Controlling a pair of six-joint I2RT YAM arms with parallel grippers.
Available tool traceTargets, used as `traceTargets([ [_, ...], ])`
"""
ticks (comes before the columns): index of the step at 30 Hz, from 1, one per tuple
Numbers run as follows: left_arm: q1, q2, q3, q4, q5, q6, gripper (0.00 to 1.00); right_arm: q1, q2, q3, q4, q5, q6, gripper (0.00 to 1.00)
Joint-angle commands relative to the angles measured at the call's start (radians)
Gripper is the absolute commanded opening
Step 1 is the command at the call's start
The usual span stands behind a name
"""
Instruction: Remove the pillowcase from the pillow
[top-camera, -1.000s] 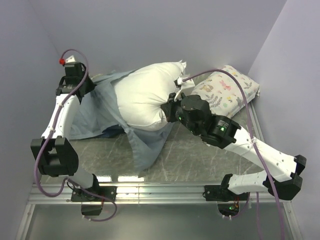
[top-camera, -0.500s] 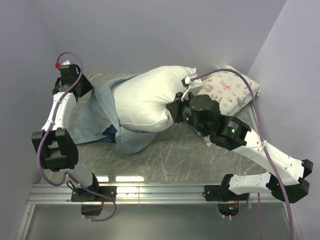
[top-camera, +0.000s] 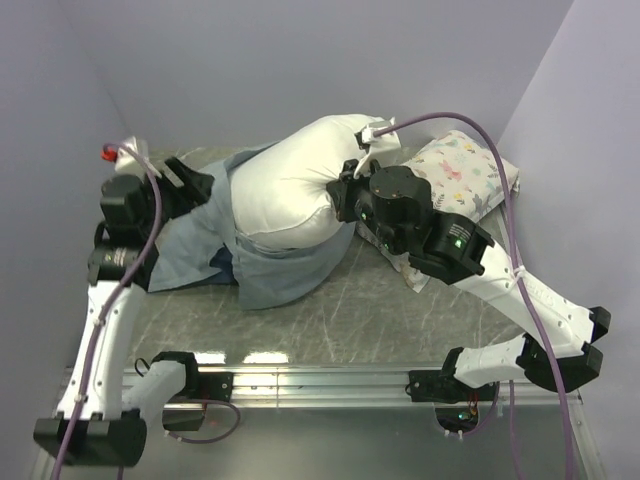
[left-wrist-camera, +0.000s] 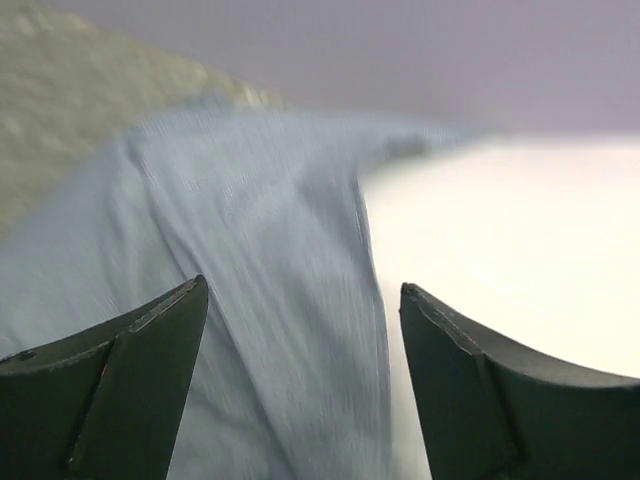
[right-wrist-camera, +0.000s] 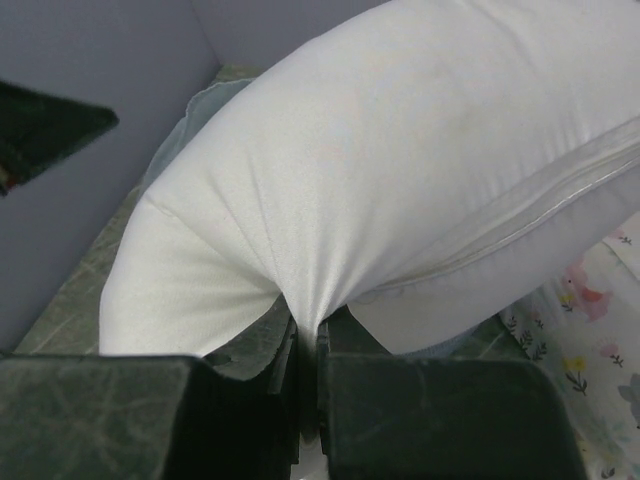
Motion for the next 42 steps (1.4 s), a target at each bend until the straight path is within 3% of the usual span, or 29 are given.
traceTargets([
  [1, -0.063, -0.073, -0.18, 0.014, 0.073, -0.062, 0.83, -0.008, 0.011, 0.084, 0.093, 0.063, -0.039, 0.0],
  [7, -0.119, -0.228, -0.384, 0.046, 0.066, -0.111, 0.87, -0.008, 0.043, 0.135, 0.079, 0.087, -0.059, 0.0],
  [10, -0.119, -0.207, -0.421, 0.052, 0.037, -0.134, 0.78, -0.009, 0.048, 0.149, 0.07, 0.083, -0.061, 0.0],
  [11, -0.119, -0.199, -0.426, 0.051, 0.021, -0.148, 0.57, -0.008, 0.047, 0.158, 0.068, 0.085, -0.064, 0.0],
  [13, -0.119, -0.175, -0.443, 0.048, -0.038, -0.177, 0.27, -0.008, 0.048, 0.179, 0.051, 0.103, -0.072, 0.0],
  [14, -0.119, -0.168, -0.449, 0.049, -0.06, -0.186, 0.06, -0.008, 0.047, 0.187, 0.048, 0.109, -0.081, 0.0],
  [15, -0.119, -0.162, -0.458, 0.051, -0.089, -0.204, 0.0, -0.008, 0.045, 0.193, 0.047, 0.128, -0.085, 0.0],
  [23, -0.057, -0.167, -0.411, -0.044, -0.388, -0.201, 0.0, -0.019, -0.01, 0.206, 0.036, 0.194, -0.124, 0.0],
  [27, 0.003, -0.203, -0.246, -0.121, -0.511, -0.091, 0.0, -0.02, -0.059, 0.172, 0.016, 0.172, -0.102, 0.0],
  [30, 0.003, -0.191, -0.019, -0.169, -0.582, -0.013, 0.0, -0.019, -0.113, 0.132, 0.01, 0.136, -0.073, 0.0],
  [34, 0.003, -0.107, 0.221, -0.182, -0.542, 0.09, 0.0, -0.019, -0.188, 0.048, 0.008, 0.051, -0.009, 0.0],
  [38, -0.01, 0.054, 0.448, -0.273, -0.395, 0.153, 0.0, -0.019, -0.253, -0.195, 0.065, -0.125, 0.124, 0.0],
  [42, -0.187, 0.241, 0.549, -0.353, -0.483, 0.22, 0.0, -0.019, -0.265, -0.49, 0.268, -0.405, 0.246, 0.0],
])
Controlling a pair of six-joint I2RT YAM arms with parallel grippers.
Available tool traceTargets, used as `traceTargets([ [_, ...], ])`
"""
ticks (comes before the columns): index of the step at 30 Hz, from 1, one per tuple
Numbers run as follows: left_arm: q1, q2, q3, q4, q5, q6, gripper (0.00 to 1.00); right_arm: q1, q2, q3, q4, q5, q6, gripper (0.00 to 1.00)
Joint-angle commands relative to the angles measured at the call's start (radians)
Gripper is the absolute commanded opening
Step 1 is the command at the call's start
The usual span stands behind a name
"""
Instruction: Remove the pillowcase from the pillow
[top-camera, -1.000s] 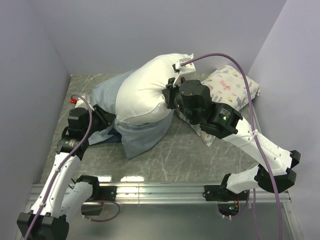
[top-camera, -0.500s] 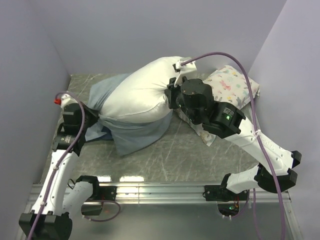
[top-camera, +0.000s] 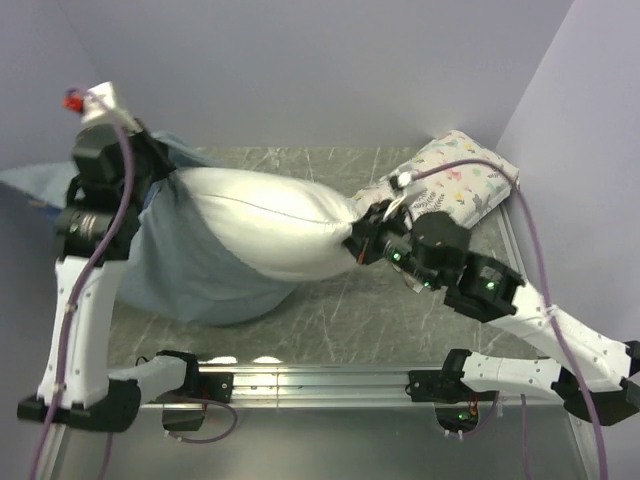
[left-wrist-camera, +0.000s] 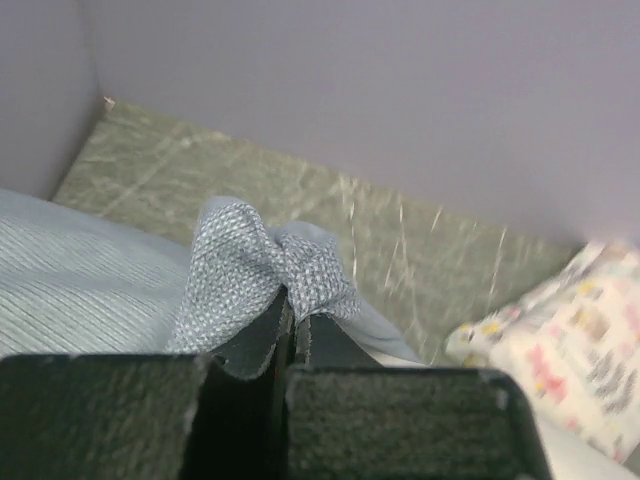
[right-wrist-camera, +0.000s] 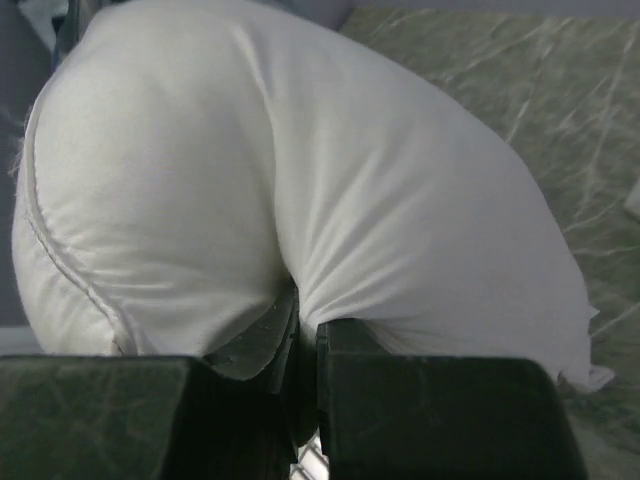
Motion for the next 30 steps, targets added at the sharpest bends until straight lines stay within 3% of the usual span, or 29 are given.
traceTargets([
  [1, -0.128, 0.173, 0.027, -0.001, -0.124, 0.114, 0.0, -0.018, 0.018, -0.199, 0.172, -0.189, 0.101, 0.0],
  [5, -0.179, 0.243, -0.151, 0.092, -0.094, 0.095, 0.0, -0.016, 0.078, -0.412, 0.292, -0.225, 0.177, 0.0],
  [7, -0.194, 0.27, -0.253, 0.155, -0.069, 0.065, 0.0, -0.019, 0.097, -0.429, 0.279, -0.115, 0.158, 0.0],
  [8, -0.199, 0.279, -0.281, 0.175, -0.046, 0.055, 0.0, -0.022, 0.104, -0.417, 0.232, -0.069, 0.149, 0.05],
  [10, -0.205, 0.299, -0.329, 0.212, -0.02, 0.015, 0.0, -0.036, 0.12, -0.364, 0.188, 0.011, 0.111, 0.23],
  [11, -0.208, 0.303, -0.341, 0.229, -0.005, 0.006, 0.0, -0.042, 0.121, -0.339, 0.144, 0.066, 0.099, 0.45],
  [12, -0.209, 0.306, -0.356, 0.244, 0.021, -0.007, 0.02, -0.048, 0.12, -0.313, 0.125, 0.095, 0.085, 0.55],
  [13, -0.209, 0.316, -0.356, 0.264, 0.026, -0.01, 0.05, -0.053, 0.114, -0.264, 0.109, 0.118, 0.059, 0.63],
  [14, -0.209, 0.324, -0.353, 0.269, 0.028, -0.013, 0.14, -0.059, 0.103, -0.241, 0.087, 0.173, 0.048, 0.72],
  [16, -0.209, 0.356, -0.326, 0.269, 0.035, -0.014, 0.18, -0.059, 0.062, -0.184, 0.07, 0.217, 0.022, 0.78],
  [19, -0.211, 0.388, -0.277, 0.26, 0.035, -0.013, 0.35, -0.061, -0.003, -0.164, 0.068, 0.254, -0.01, 0.84],
  [20, -0.211, 0.391, -0.269, 0.269, 0.04, -0.011, 0.41, -0.059, -0.02, -0.173, 0.09, 0.251, -0.024, 0.92],
  [23, -0.209, 0.398, -0.22, 0.271, 0.038, -0.001, 0.55, -0.052, -0.057, -0.251, 0.168, 0.148, -0.055, 0.95],
  [25, -0.209, 0.421, -0.162, 0.257, 0.035, 0.012, 0.59, -0.003, -0.046, -0.331, 0.206, 0.14, -0.076, 0.96],
  [30, -0.209, 0.503, -0.042, 0.206, 0.054, 0.032, 0.61, 0.18, -0.005, -0.493, 0.418, 0.306, -0.132, 0.99],
])
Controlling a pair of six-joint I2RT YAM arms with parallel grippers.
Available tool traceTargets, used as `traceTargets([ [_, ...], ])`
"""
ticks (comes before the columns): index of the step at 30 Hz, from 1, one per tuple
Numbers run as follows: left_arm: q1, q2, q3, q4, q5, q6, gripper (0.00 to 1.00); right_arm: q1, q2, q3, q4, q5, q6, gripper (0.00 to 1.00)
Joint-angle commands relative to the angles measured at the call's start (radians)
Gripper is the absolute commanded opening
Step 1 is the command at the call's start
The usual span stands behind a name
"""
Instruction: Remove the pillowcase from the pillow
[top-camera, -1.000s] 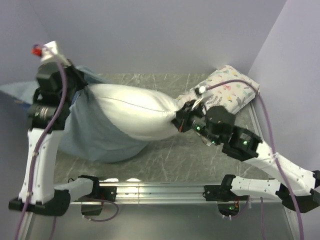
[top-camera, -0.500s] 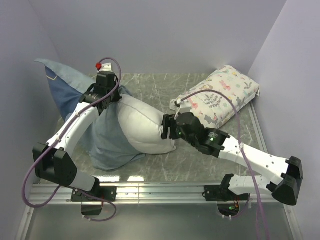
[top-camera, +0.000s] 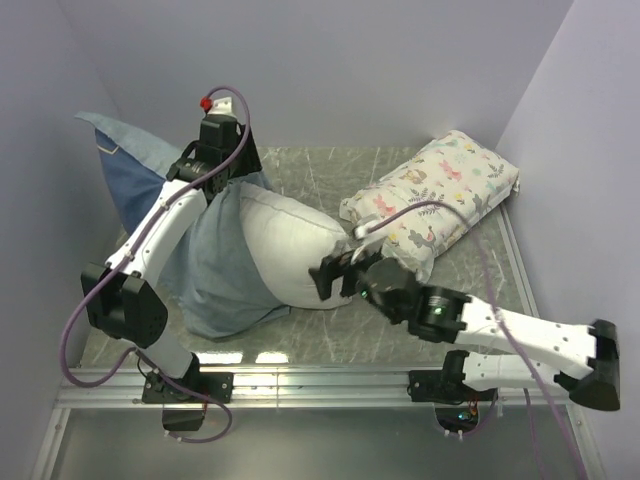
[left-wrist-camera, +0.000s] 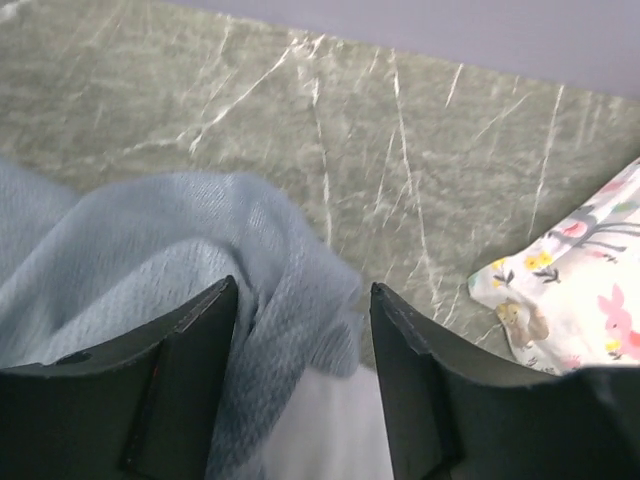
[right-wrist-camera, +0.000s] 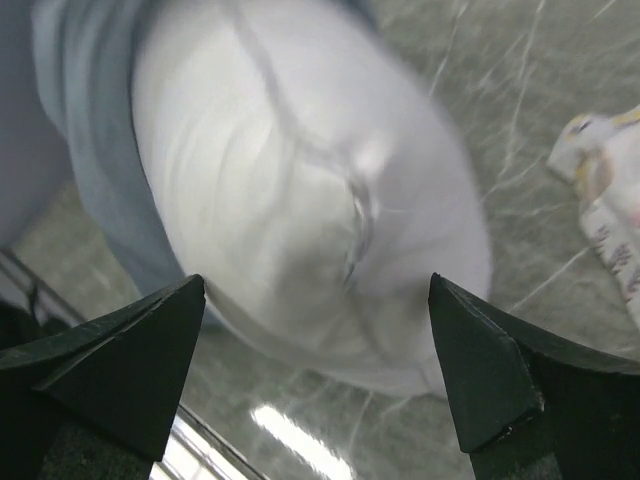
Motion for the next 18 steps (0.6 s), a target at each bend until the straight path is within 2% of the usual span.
traceTargets([
  [1, -0.003, 0.039, 0.071, -0.017, 0.036, 0.022, 0.62, 0.083, 0.071, -0.092, 0.143, 0.108, -0.063, 1.0],
  [7, -0.003, 0.068, 0.094, -0.02, 0.067, 0.022, 0.66, 0.071, 0.292, -0.111, 0.284, 0.145, -0.049, 1.0],
  [12, -0.003, 0.011, 0.131, -0.034, 0.092, 0.033, 0.74, -0.039, 0.459, -0.013, 0.249, 0.048, 0.01, 1.0],
  [13, -0.005, 0.002, 0.142, -0.046, 0.101, 0.036, 0.76, -0.07, 0.476, 0.004, 0.229, 0.014, 0.046, 0.96],
  [15, -0.008, -0.044, 0.163, -0.071, 0.1, 0.037, 0.78, -0.156, 0.515, 0.05, 0.182, -0.086, 0.081, 0.81],
  [16, -0.012, -0.068, 0.162, -0.073, 0.092, 0.037, 0.79, -0.18, 0.526, 0.066, 0.168, -0.101, 0.087, 0.52],
  [17, -0.015, -0.093, 0.147, -0.071, 0.083, 0.033, 0.79, -0.197, 0.547, 0.083, 0.131, -0.112, 0.089, 0.41],
  [18, -0.024, -0.142, 0.137, -0.073, 0.077, 0.028, 0.8, -0.231, 0.561, 0.124, 0.108, -0.123, 0.084, 0.35],
])
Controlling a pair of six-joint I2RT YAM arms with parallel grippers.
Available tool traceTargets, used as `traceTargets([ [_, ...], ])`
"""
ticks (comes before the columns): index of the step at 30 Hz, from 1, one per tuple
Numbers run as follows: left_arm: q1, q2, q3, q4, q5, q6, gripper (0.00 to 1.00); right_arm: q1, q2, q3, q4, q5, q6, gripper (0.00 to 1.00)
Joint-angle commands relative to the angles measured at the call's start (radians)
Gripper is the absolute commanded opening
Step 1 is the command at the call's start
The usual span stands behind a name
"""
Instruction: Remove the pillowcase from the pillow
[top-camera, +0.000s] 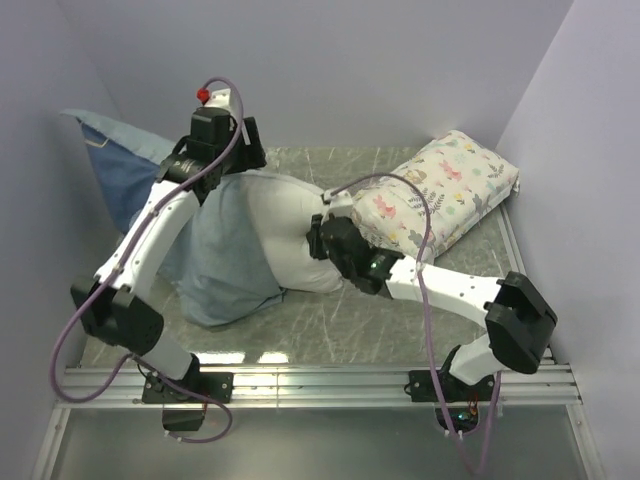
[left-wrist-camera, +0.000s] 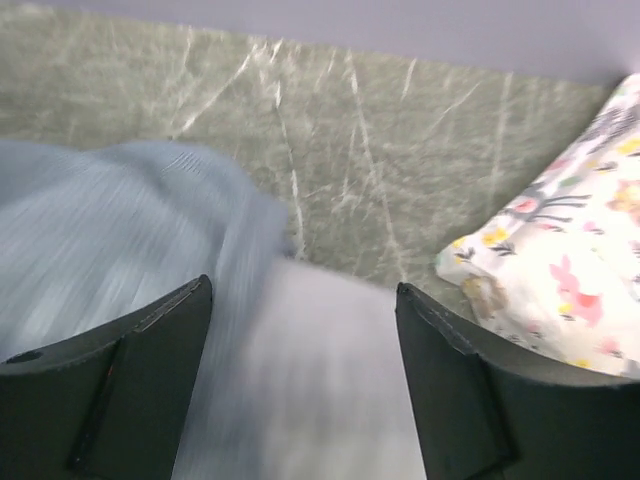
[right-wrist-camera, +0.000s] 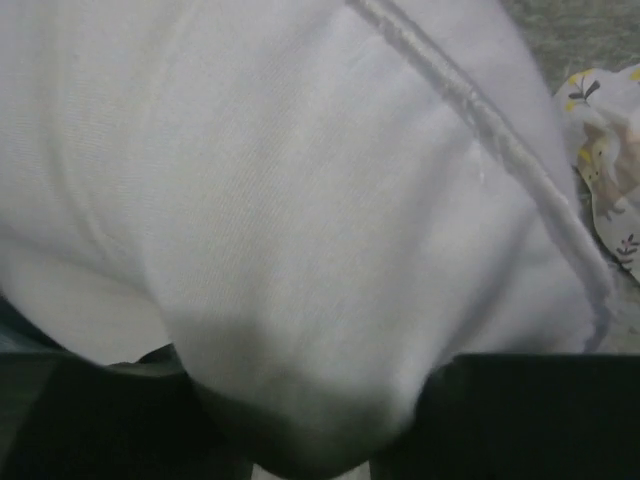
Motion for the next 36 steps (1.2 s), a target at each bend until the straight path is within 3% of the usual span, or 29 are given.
traceTargets([
  [1, -0.025, -0.175, 0.027, -0.005, -0.012, 0.005, 0.8, -0.087, 0.068, 0.082, -0.147, -0.115, 0.046, 0.26],
  [5, -0.061, -0.316, -0.141, 0.033, -0.066, -0.055, 0.8, -0.148, 0.122, 0.164, -0.234, -0.145, 0.029, 0.1],
  [10, -0.106, -0.485, -0.473, 0.141, -0.131, -0.159, 0.81, -0.196, 0.14, 0.221, -0.265, -0.187, 0.02, 0.04],
  [18, -0.115, -0.49, -0.75, 0.245, -0.192, -0.244, 0.83, -0.219, 0.149, 0.293, -0.322, -0.188, -0.011, 0.04],
  [21, -0.114, -0.465, -0.763, 0.206, -0.245, -0.301, 0.67, -0.237, 0.137, 0.314, -0.34, -0.207, -0.019, 0.03],
  [23, -0.115, -0.453, -0.755, 0.182, -0.325, -0.327, 0.4, -0.253, 0.123, 0.336, -0.366, -0.221, -0.022, 0.0],
  [24, -0.111, -0.442, -0.747, 0.156, -0.385, -0.333, 0.12, -0.269, 0.117, 0.362, -0.378, -0.228, -0.026, 0.0],
  [25, -0.103, -0.438, -0.74, 0.139, -0.41, -0.336, 0.02, -0.277, 0.11, 0.374, -0.392, -0.228, -0.029, 0.0],
  [28, -0.02, -0.444, -0.717, 0.1, -0.46, -0.347, 0.0, -0.314, 0.058, 0.411, -0.452, -0.233, -0.043, 0.0],
  [33, 0.315, -0.589, -0.779, 0.149, -0.345, -0.339, 0.0, -0.429, -0.036, 0.411, -0.504, -0.262, -0.056, 0.0],
  [36, 0.397, -0.636, -0.789, 0.16, -0.306, -0.327, 0.0, -0.503, -0.09, 0.393, -0.515, -0.293, -0.06, 0.0],
])
